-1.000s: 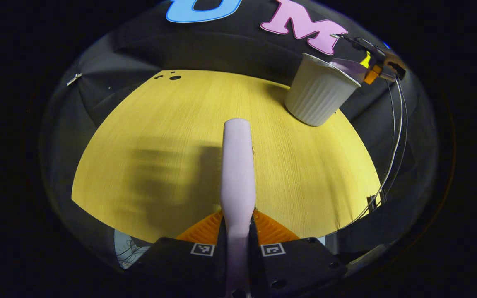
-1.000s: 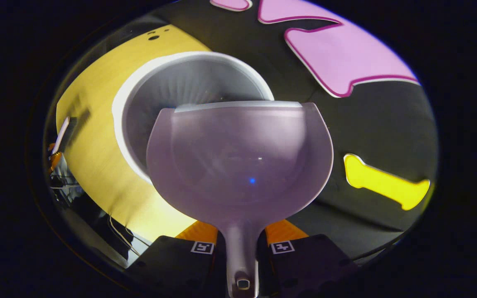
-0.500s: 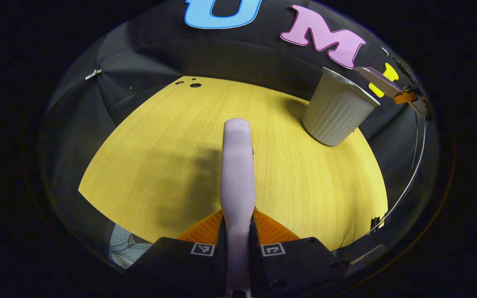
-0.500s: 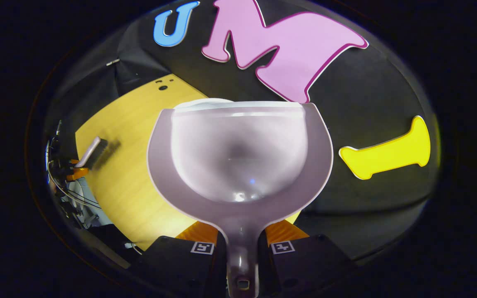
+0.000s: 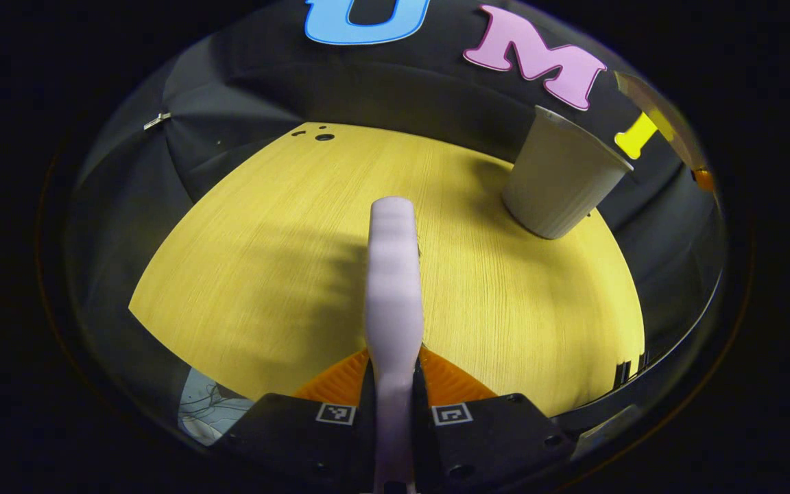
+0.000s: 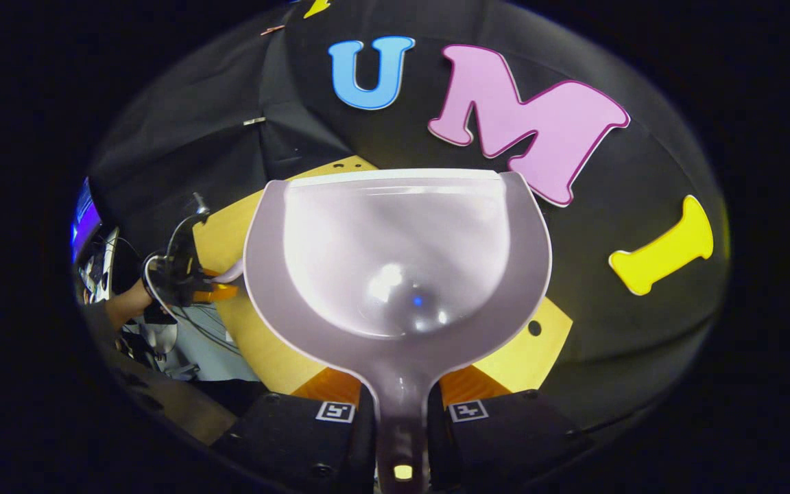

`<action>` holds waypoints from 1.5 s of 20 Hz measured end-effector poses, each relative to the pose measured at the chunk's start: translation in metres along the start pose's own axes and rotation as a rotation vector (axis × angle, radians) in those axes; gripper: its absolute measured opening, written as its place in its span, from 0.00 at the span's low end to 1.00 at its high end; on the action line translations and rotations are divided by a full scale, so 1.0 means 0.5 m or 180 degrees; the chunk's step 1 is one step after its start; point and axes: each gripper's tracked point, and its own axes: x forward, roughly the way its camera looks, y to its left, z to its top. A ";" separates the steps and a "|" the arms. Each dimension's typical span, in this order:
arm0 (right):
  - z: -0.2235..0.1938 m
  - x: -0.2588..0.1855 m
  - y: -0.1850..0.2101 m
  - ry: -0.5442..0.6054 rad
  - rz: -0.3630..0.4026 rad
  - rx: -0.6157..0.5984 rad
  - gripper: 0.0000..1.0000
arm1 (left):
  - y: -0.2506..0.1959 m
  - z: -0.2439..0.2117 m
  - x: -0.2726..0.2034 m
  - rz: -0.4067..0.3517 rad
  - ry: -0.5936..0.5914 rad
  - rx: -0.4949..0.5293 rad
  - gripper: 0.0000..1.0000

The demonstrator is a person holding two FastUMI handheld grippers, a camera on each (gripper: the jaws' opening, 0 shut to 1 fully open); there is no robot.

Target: Pick up the small broom and dustpan from the desktop, sweep the trash into the dustpan with the broom, and then empty the trash into the garbage bin.

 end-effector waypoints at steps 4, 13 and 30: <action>-0.104 0.034 0.129 0.0125 0.0136 0.0104 0.35 | 0.002 -0.011 0.020 -0.0019 0.0087 0.0147 0.28; -0.307 0.194 0.240 0.0474 0.0158 0.0106 0.35 | -0.010 -0.020 0.057 -0.0082 0.0164 0.0384 0.26; -0.416 0.441 0.253 0.0991 -0.0019 0.0721 0.35 | 0.045 -0.001 0.144 0.0086 0.0360 0.0754 0.27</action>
